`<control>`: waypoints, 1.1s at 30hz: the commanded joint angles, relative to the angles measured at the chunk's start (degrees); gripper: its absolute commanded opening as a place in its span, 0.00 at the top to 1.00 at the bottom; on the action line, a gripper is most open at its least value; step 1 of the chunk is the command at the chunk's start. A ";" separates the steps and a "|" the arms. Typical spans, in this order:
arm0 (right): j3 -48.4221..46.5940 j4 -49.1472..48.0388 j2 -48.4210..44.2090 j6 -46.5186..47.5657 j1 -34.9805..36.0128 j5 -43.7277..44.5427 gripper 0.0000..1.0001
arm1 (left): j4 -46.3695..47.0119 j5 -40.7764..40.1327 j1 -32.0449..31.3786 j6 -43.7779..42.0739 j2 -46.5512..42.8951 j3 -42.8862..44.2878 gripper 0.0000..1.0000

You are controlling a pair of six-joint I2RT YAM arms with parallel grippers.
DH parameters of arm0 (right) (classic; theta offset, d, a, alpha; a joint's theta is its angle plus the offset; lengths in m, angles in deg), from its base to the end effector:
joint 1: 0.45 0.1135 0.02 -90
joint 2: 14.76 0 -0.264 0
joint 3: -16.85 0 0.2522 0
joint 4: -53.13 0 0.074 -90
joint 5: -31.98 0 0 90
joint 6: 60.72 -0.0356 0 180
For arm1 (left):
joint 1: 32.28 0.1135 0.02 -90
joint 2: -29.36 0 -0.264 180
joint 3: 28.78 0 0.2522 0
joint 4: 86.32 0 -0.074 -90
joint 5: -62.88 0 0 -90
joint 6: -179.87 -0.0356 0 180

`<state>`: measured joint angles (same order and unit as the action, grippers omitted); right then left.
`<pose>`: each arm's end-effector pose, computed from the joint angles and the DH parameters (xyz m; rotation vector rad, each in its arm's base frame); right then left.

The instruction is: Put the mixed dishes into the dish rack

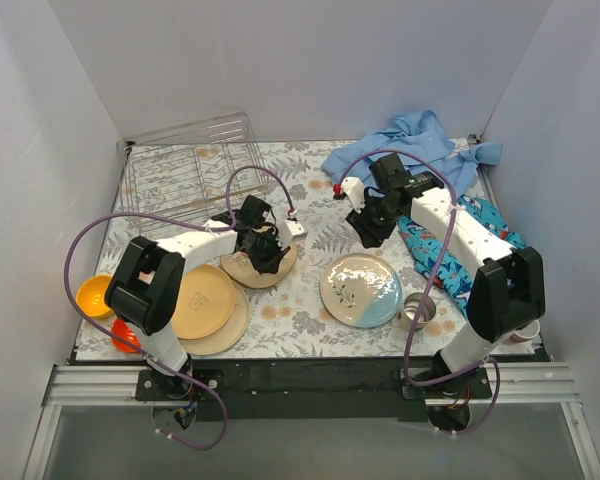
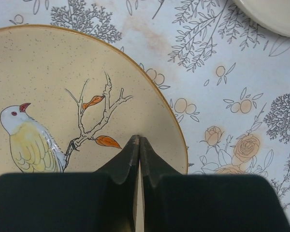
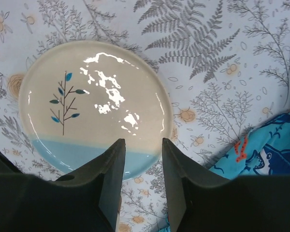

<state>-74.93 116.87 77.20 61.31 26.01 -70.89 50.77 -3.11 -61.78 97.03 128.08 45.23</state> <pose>0.2910 0.1537 0.2789 -1.3624 2.2908 0.2702 0.2798 -0.1750 0.1705 0.6604 2.7342 -0.7421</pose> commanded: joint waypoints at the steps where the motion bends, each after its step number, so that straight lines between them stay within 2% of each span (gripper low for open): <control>1: -4.51 0.30 3.66 -2.50 -2.81 -1.47 0.56 | -6.88 2.53 -2.22 -2.58 -0.46 -2.59 1.00; 9: -11.35 -0.67 7.43 -3.12 -7.47 -2.34 0.57 | -11.81 3.41 -8.64 -3.38 -3.87 -7.68 1.00; 15: -15.32 -0.67 10.16 -3.38 -8.26 -4.10 0.58 | -13.74 3.50 -18.04 0.04 -9.32 -12.26 1.00; 20: -17.51 -0.58 11.66 -3.38 -8.27 -5.42 0.58 | -14.18 2.89 -19.20 1.54 -9.51 -11.65 0.98; 23: -18.40 -0.67 11.31 -3.64 -8.26 -5.07 0.58 | -12.17 -1.41 -18.85 4.79 -10.03 -5.34 0.80; 24: -18.40 -0.76 10.96 -3.82 -8.35 -4.54 0.58 | -11.55 -2.03 -17.80 5.75 -10.47 -0.71 0.75; 27: -17.26 -0.67 8.94 -3.99 -8.62 -4.97 0.58 | -8.83 -4.49 -16.30 5.50 -11.97 7.14 0.56; 28: -16.65 -0.58 8.33 -3.91 -8.79 -5.24 0.57 | -9.61 -5.72 -15.25 3.58 -11.79 12.99 0.42; 30: -14.89 0.38 6.48 -3.03 -8.88 -7.16 0.57 | -11.36 -6.34 -13.49 1.64 -9.43 18.38 0.35; 33: -13.57 3.72 4.37 -0.39 -9.06 -10.77 0.51 | -16.63 -7.22 -5.96 -1.18 -3.56 27.71 0.33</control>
<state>-89.47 117.02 86.99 58.55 17.36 -76.26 38.14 -7.24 -75.31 99.43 119.79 63.83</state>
